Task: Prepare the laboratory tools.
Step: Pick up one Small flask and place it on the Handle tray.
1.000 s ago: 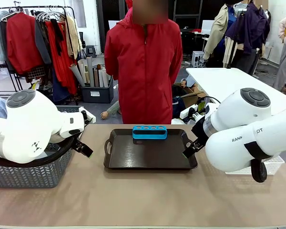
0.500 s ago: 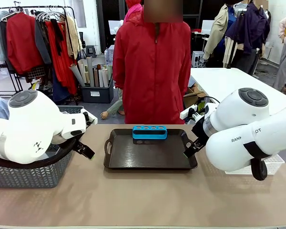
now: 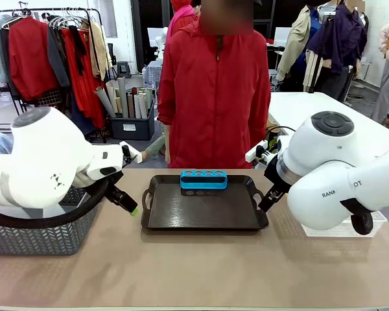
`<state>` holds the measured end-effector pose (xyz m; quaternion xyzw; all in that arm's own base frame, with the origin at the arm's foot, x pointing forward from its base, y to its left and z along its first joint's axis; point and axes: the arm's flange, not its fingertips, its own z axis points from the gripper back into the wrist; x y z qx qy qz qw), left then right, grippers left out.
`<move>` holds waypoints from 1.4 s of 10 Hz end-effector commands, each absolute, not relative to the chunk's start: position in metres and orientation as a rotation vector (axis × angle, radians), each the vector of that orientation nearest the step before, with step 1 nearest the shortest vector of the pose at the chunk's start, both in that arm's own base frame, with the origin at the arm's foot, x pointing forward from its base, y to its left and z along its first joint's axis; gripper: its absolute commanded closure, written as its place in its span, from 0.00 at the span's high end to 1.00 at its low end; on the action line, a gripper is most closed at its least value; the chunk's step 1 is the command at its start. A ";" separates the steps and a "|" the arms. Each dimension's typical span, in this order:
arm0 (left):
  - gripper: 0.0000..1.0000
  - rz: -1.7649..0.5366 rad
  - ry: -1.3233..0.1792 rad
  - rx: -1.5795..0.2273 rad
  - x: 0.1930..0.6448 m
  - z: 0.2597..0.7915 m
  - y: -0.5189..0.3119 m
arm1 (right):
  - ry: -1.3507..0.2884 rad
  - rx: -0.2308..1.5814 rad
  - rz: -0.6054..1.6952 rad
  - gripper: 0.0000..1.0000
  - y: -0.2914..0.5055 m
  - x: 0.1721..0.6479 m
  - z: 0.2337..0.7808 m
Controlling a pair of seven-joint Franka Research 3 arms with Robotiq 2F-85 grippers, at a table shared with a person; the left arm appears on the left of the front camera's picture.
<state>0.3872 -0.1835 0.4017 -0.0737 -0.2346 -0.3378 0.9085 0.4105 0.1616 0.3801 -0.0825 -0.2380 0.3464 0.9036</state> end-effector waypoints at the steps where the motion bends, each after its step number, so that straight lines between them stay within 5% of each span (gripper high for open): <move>1: 1.00 -0.725 -0.495 -0.172 0.393 0.414 -0.172 | -0.465 -0.195 0.680 1.00 0.184 0.404 0.385; 10: 1.00 -0.713 -0.473 -0.143 0.389 0.402 -0.186 | -0.475 -0.173 0.696 1.00 0.162 0.409 0.381; 14: 1.00 -0.807 -0.352 -0.280 0.383 0.417 -0.190 | -0.454 0.113 0.815 1.00 0.183 0.412 0.395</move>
